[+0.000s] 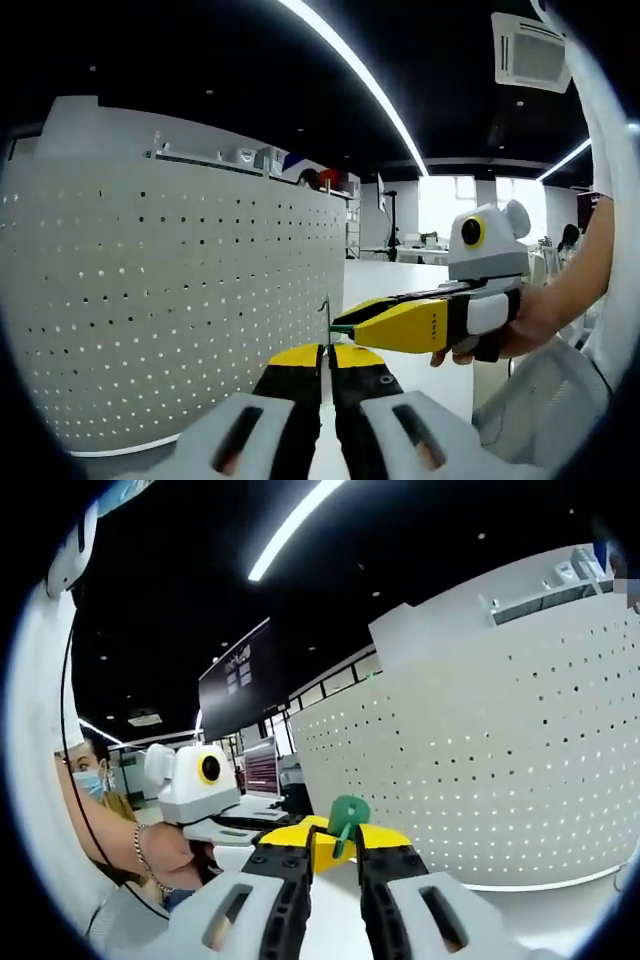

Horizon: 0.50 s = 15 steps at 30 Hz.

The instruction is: Insert the hook assembly into the mounting plate slot until the hook locks in place.

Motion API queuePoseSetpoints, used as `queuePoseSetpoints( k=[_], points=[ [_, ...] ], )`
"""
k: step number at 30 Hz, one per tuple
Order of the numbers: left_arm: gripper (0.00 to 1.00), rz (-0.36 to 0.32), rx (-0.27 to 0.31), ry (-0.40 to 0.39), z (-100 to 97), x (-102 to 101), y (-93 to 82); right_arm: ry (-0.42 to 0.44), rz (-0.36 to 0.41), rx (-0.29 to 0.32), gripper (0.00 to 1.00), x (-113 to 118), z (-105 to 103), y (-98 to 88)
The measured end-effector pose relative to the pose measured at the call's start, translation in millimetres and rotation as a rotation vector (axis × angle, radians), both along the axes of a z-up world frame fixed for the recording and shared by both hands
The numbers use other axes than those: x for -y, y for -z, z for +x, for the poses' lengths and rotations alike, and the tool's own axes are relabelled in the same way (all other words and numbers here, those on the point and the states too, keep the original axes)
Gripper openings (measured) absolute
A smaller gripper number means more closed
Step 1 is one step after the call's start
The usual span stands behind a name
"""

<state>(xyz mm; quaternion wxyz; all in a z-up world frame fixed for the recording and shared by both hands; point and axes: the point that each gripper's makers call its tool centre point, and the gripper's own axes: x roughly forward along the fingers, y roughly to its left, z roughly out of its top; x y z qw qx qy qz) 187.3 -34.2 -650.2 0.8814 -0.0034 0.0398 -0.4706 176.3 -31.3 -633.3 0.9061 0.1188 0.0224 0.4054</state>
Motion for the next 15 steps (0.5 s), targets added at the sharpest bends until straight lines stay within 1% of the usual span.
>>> queuePoseSetpoints(
  k=[4,8,11,15],
  points=[
    [0.02,0.007,0.003,-0.001,-1.1,0.1,0.0,0.005,-0.001,-0.001,0.09,-0.8,0.4,1.5],
    [0.02,0.006,0.005,-0.005,-1.4,-0.7,-0.4,0.025,-0.025,0.009,0.05,0.0,1.1,2.4],
    [0.02,0.004,0.009,-0.008,-1.3,-0.9,-1.3,0.028,-0.023,0.015,0.05,0.4,0.9,1.1],
    [0.02,0.002,0.008,-0.018,-0.9,-2.0,-1.4,0.044,0.002,-0.008,0.04,0.7,3.2,0.9]
  ],
)
